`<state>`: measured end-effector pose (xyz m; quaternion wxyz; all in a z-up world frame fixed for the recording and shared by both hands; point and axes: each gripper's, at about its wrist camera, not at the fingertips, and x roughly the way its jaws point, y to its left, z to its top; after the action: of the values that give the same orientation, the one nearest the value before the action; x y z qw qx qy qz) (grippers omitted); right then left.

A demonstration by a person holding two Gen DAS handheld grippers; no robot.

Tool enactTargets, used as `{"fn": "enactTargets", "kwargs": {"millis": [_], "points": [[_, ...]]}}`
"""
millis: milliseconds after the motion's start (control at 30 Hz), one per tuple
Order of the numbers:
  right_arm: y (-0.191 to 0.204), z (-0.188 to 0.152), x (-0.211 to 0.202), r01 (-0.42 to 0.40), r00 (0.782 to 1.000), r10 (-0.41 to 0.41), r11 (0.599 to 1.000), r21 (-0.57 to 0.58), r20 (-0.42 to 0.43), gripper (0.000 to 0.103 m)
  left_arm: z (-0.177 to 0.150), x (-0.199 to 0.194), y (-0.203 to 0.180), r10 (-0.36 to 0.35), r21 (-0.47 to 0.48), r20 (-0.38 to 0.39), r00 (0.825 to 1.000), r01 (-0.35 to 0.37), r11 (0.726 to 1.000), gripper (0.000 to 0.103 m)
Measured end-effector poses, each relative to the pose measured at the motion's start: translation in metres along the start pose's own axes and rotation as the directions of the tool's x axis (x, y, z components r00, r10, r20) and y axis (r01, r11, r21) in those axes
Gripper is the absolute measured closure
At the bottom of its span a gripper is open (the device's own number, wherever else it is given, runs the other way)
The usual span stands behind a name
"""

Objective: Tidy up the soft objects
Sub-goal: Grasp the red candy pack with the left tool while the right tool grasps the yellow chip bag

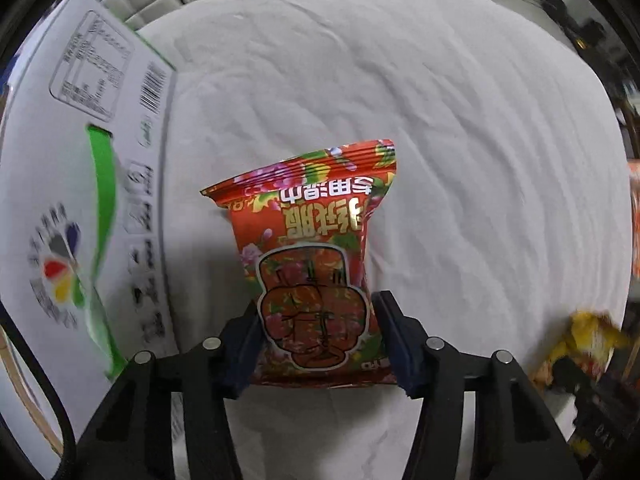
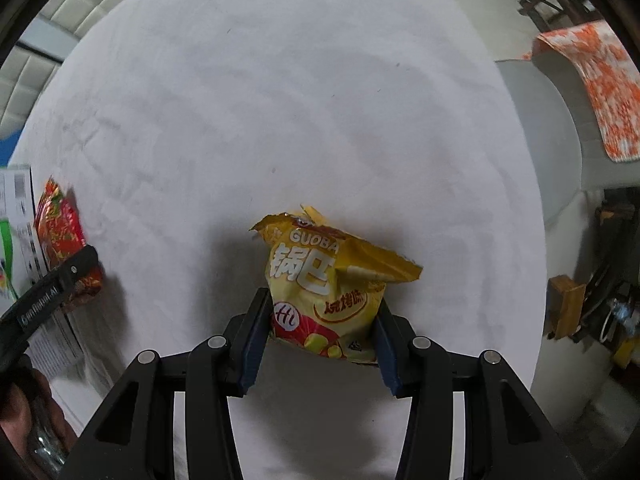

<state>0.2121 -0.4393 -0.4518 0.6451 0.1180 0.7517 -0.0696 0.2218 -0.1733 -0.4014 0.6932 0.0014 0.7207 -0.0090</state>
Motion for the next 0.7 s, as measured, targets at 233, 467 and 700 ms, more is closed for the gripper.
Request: {"fn": "enactTargets", "kwargs": {"millis": [233,467,700], "points": [[0.01,-0.032,0.008,-0.014,0.997,0.006,0.996,-0.094,-0.08,0.053,-0.055,-0.001,-0.013,-0.075,0.058,-0.06,0.995,0.078,0.995,0.053],[0.01,-0.048,0.009,0.007,0.999,-0.01,0.997,-0.081,-0.036,0.051,-0.055,0.004,-0.03,-0.043,0.07,-0.074,0.996,0.049,0.996,0.05],[0.01,-0.05,0.008,0.02,1.0,-0.021,0.997,-0.071,-0.022,0.05,-0.027,-0.005,-0.02,-0.048,0.052,-0.093,0.995,0.053,0.997,0.05]]}}
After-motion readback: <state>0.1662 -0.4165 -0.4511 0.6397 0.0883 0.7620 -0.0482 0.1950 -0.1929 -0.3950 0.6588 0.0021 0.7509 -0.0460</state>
